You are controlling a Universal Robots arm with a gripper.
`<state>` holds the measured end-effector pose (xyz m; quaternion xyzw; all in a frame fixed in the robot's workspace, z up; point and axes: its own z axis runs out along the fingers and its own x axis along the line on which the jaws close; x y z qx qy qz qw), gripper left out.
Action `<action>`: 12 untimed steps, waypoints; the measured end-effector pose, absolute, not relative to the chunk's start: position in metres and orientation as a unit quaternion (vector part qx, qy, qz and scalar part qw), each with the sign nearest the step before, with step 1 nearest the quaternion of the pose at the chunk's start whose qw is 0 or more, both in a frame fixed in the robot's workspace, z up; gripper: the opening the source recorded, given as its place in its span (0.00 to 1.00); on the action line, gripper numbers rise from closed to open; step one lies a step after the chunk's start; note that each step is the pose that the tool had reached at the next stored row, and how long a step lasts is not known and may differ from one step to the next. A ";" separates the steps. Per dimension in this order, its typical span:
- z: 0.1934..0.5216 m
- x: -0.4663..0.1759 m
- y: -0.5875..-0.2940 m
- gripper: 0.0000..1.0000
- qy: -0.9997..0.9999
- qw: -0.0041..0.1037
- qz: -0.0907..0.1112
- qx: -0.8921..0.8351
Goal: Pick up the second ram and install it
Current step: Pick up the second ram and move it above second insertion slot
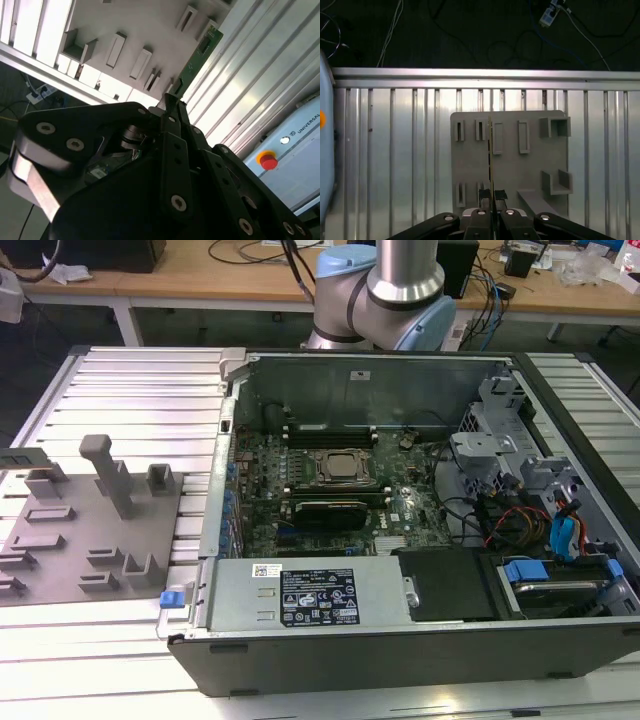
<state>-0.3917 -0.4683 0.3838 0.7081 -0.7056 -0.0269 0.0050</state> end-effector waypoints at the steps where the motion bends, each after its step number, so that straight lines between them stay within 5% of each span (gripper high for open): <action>1: 0.387 -0.392 -0.468 0.13 -0.706 0.005 -0.027 0.708; 12: 0.416 -0.392 -0.468 0.13 -0.706 0.005 -0.027 0.708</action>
